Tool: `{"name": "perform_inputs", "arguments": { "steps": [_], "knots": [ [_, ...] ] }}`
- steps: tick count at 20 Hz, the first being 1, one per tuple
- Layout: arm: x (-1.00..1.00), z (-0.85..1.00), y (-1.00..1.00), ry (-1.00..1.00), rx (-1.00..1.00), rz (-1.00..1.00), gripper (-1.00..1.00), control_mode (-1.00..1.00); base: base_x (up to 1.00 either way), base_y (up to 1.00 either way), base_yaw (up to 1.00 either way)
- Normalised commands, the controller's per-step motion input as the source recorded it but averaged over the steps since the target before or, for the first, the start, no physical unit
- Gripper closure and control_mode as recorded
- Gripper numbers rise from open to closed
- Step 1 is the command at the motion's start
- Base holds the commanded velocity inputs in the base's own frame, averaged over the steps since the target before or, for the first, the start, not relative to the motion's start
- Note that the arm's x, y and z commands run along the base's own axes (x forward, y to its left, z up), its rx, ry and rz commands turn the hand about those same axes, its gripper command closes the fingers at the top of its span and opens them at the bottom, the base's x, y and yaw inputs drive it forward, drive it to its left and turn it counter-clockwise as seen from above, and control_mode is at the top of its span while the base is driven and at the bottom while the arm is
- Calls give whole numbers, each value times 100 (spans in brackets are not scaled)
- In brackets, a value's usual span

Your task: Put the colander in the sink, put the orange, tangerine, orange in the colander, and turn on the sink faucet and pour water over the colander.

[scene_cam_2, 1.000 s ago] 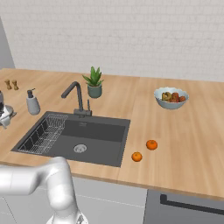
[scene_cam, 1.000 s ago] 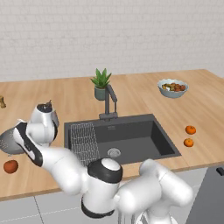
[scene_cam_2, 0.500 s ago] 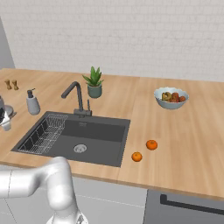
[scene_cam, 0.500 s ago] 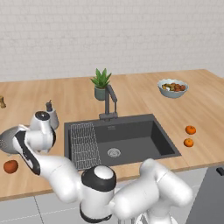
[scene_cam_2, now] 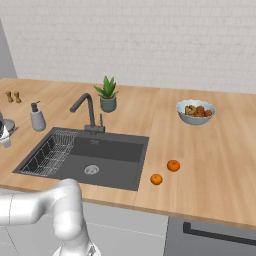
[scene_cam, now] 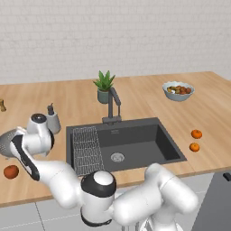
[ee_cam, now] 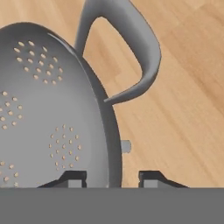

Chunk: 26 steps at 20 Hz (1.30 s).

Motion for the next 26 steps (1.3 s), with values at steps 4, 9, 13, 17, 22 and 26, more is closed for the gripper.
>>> {"name": "perform_inputs", "arguments": {
  "steps": [4,9,13,17,22,26],
  "knots": [
    [-1,0,-33,-1,8,-11,100,-100,0,0,0],
    [-20,14,-50,-8,19,-14,100,-100,0,0,0],
    [-73,72,-51,-15,17,-9,100,-100,0,0,0],
    [-96,85,-50,-9,0,0,100,-100,0,0,0],
    [-64,61,-85,1,-16,-1,100,-100,0,0,0],
    [-6,38,-100,13,-26,-11,100,-100,0,0,0]
  ]
}}
